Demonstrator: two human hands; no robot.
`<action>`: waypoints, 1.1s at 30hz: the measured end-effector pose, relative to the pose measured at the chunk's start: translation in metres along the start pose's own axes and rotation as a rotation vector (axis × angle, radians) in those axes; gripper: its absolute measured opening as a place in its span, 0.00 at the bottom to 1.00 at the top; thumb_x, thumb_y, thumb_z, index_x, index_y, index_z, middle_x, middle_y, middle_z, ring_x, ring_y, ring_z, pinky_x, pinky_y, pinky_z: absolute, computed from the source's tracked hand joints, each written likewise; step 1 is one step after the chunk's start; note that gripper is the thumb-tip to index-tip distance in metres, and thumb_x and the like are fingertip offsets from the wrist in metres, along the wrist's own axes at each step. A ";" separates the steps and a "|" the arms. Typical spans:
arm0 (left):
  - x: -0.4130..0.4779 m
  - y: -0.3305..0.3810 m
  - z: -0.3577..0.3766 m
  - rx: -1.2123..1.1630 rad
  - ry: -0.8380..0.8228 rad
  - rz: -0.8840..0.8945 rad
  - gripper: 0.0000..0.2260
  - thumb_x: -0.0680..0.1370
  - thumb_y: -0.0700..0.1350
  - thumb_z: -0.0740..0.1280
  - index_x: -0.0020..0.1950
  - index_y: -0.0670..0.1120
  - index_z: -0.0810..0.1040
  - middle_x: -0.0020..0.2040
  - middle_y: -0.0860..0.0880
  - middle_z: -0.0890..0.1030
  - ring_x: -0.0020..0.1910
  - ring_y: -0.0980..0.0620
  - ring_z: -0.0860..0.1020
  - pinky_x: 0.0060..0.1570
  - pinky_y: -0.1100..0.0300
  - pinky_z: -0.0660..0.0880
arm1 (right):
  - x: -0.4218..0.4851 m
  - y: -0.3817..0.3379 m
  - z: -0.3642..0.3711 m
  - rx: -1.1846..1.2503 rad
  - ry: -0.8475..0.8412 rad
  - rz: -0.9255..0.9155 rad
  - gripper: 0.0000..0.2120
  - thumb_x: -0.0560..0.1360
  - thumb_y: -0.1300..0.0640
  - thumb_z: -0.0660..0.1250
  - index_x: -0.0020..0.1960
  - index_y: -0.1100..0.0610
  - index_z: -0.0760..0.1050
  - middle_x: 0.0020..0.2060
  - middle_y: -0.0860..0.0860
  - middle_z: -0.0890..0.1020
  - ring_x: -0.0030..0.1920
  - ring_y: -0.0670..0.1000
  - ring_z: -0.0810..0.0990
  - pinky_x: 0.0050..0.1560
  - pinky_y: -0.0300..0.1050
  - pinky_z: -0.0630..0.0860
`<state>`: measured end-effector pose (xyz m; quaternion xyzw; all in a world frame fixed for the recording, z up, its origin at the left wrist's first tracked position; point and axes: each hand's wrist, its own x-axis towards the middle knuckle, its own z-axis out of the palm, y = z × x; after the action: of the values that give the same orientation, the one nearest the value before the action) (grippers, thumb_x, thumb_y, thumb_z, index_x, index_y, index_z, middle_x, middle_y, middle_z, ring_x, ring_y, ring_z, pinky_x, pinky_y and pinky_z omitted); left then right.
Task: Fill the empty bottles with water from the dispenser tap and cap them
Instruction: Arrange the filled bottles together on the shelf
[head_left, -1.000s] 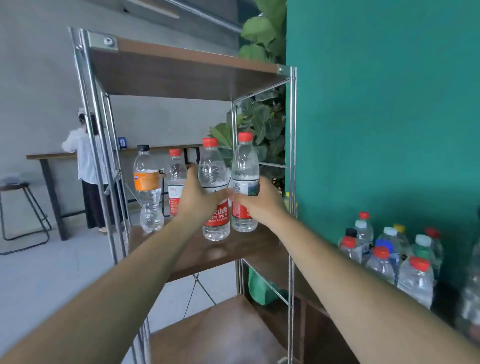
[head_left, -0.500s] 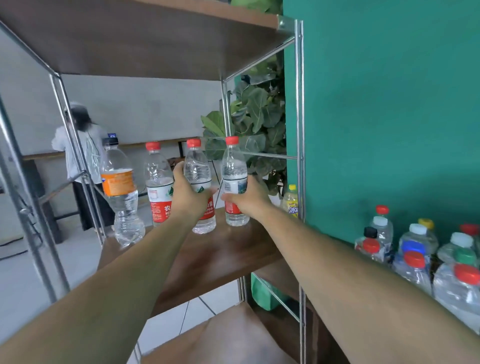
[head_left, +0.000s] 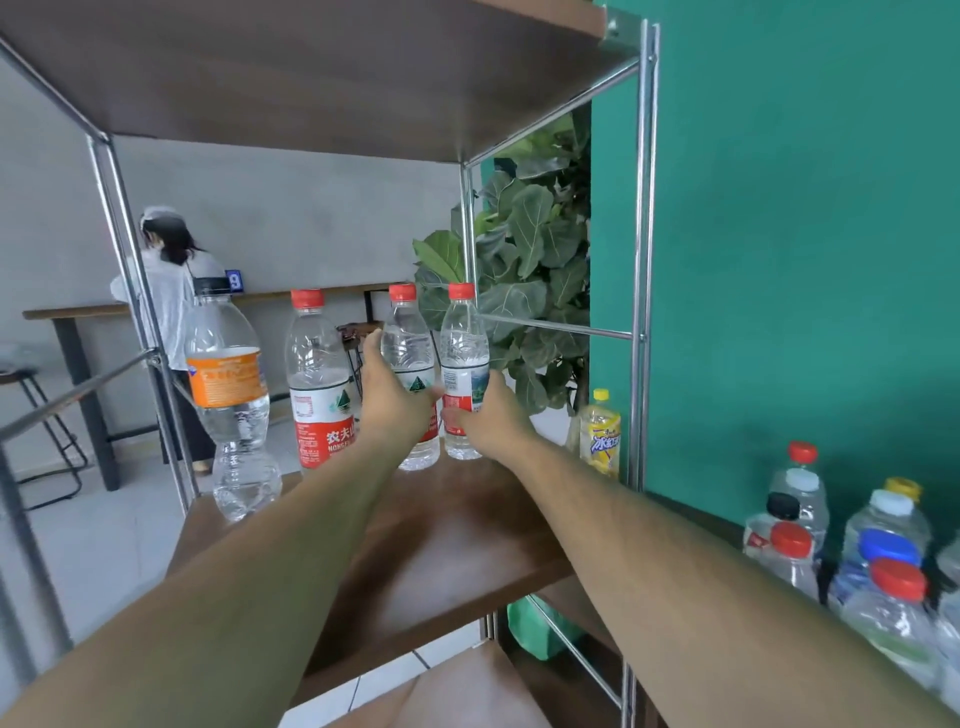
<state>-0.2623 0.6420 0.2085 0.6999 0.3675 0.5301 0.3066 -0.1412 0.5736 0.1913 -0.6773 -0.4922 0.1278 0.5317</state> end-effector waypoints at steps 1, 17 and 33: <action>0.000 0.001 0.000 0.006 0.002 -0.007 0.45 0.72 0.40 0.79 0.78 0.58 0.54 0.74 0.47 0.70 0.71 0.44 0.73 0.71 0.41 0.71 | 0.000 -0.001 0.000 -0.013 -0.002 -0.001 0.27 0.77 0.55 0.76 0.70 0.56 0.68 0.57 0.48 0.79 0.54 0.49 0.78 0.53 0.44 0.72; -0.141 0.073 -0.007 0.219 -0.011 0.474 0.12 0.80 0.44 0.71 0.61 0.43 0.76 0.57 0.48 0.75 0.57 0.49 0.73 0.56 0.62 0.67 | -0.180 -0.012 -0.099 -0.343 0.213 -0.264 0.17 0.86 0.52 0.60 0.73 0.55 0.72 0.63 0.50 0.79 0.61 0.49 0.78 0.58 0.43 0.73; -0.348 0.066 0.184 -0.119 -0.753 0.328 0.13 0.81 0.49 0.68 0.65 0.55 0.76 0.61 0.58 0.76 0.61 0.61 0.73 0.66 0.55 0.73 | -0.366 0.156 -0.224 -0.379 0.719 0.267 0.20 0.83 0.54 0.67 0.73 0.54 0.72 0.68 0.50 0.76 0.69 0.51 0.74 0.69 0.44 0.71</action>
<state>-0.1306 0.3062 0.0370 0.8752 0.0820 0.2993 0.3711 -0.0793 0.1543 0.0214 -0.8222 -0.1985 -0.1415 0.5144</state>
